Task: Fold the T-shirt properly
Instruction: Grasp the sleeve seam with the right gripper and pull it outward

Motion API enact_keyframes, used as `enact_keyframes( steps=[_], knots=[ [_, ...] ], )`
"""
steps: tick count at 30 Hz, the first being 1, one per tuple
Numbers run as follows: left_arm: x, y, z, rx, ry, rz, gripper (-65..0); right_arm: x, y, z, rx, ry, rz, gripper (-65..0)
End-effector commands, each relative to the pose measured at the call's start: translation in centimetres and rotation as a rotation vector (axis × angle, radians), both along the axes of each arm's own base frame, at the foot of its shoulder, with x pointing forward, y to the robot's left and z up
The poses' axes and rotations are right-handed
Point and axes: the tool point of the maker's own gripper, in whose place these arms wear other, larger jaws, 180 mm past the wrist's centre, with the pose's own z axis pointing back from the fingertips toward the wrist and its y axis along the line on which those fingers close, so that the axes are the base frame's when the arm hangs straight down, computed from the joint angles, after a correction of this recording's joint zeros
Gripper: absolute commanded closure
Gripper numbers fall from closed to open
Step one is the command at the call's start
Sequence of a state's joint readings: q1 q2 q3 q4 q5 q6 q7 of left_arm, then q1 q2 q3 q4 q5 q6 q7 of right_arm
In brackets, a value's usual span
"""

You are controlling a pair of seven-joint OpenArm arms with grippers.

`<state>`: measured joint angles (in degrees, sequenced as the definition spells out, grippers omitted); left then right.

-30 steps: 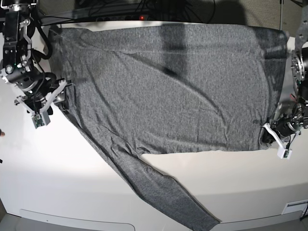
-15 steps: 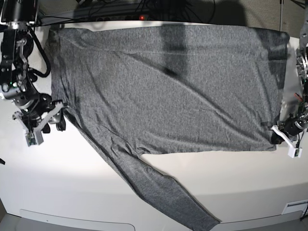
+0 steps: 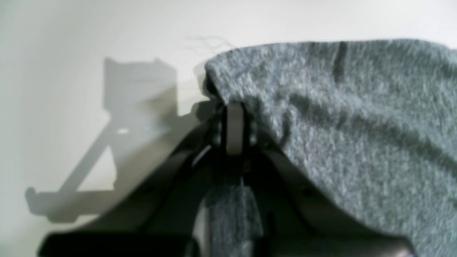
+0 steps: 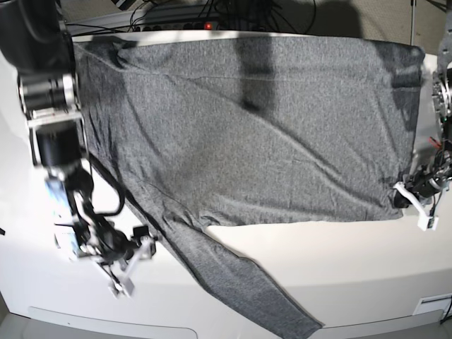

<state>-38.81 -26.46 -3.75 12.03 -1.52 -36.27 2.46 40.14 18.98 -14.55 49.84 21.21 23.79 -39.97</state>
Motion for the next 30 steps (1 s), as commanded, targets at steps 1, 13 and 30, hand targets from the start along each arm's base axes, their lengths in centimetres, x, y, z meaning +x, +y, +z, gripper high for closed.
enact_keyframes(
  steps=[1, 13, 30],
  knots=[
    [1.2, 0.8, 1.8, 0.005, -0.049, 0.009, 0.0, 2.2, 0.4, 2.5, -0.010, -0.054, 0.013, -30.6],
    [-0.7, 0.5, -0.2, -0.004, -0.032, 0.011, 0.0, 3.8, 0.7, -2.0, -0.157, 0.038, 0.029, -30.6],
    [-0.5, 0.5, 0.0, -0.005, -0.047, 0.013, 0.0, 0.7, -1.6, -6.6, -0.223, 0.124, 0.006, -24.3]
  ],
)
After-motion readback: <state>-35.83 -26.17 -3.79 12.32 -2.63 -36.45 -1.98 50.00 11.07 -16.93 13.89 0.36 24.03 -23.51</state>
